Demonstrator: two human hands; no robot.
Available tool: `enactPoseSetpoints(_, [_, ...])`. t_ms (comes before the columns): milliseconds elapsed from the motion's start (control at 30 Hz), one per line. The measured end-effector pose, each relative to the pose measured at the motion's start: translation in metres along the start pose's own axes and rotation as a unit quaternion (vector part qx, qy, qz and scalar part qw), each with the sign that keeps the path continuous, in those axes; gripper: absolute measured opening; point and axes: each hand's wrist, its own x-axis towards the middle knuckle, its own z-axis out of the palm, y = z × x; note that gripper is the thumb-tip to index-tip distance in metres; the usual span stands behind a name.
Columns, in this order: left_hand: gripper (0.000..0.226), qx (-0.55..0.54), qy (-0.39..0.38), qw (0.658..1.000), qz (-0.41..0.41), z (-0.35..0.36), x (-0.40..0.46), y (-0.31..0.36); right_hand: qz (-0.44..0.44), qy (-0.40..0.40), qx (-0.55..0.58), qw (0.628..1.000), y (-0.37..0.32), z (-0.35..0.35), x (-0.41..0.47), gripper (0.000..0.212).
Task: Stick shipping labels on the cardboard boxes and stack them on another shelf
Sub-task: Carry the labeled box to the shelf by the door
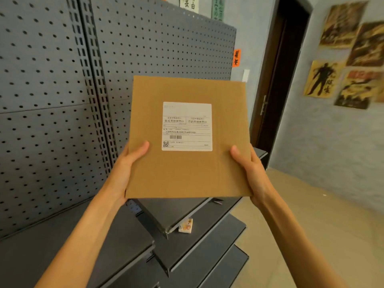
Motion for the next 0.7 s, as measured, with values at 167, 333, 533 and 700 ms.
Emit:
enactPoseSetpoints(167, [0.060,-0.005,-0.029,1.000,-0.005,0.086,-0.001,-0.016,-0.011,0.042,-0.018,0.999,-0.017,-0.084,-0.010,0.068])
enactPoseSetpoints(333, [0.058,-0.017,-0.075,0.997,-0.012,0.179,-0.007,-0.030,-0.029,0.065,-0.044,0.996,-0.044,-0.176,-0.022,0.067])
enactPoseSetpoints(533, [0.050,-0.024,-0.120,0.992,-0.010,0.279,-0.011,-0.050,-0.044,0.097,-0.057,0.993,-0.069,-0.272,-0.039,0.062])
enactPoseSetpoints(700, [0.052,-0.021,-0.146,0.989,-0.021,0.334,-0.006,-0.063,-0.043,0.116,-0.046,0.991,-0.075,-0.328,-0.043,0.064])
